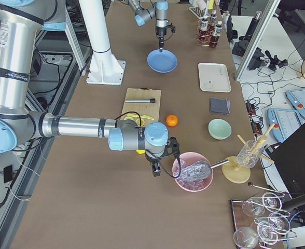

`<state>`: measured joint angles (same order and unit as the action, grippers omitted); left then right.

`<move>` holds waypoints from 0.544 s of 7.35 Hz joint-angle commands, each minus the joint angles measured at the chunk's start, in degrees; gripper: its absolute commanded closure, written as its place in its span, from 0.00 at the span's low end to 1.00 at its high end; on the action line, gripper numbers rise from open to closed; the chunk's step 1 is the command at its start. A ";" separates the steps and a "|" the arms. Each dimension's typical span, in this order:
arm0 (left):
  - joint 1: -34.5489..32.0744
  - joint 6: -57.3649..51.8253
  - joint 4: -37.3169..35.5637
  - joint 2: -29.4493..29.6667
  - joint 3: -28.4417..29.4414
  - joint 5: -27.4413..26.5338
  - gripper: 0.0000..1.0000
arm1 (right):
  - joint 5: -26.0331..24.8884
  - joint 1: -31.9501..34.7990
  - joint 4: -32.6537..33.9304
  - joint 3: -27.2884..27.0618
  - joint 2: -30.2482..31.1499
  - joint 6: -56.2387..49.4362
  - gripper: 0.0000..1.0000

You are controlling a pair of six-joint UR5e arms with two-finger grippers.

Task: Pick orange to plate
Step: 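Push the blue plate with the left gripper toward the table center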

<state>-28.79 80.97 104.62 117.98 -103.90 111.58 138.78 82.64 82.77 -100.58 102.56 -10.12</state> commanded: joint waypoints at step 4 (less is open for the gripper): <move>2.07 -0.73 12.97 0.93 8.54 -2.86 1.00 | 2.63 -1.52 -1.03 -0.32 -1.04 0.10 0.00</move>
<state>-26.59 80.15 116.37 118.76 -95.85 108.73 141.06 81.16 81.72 -100.79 102.14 -10.09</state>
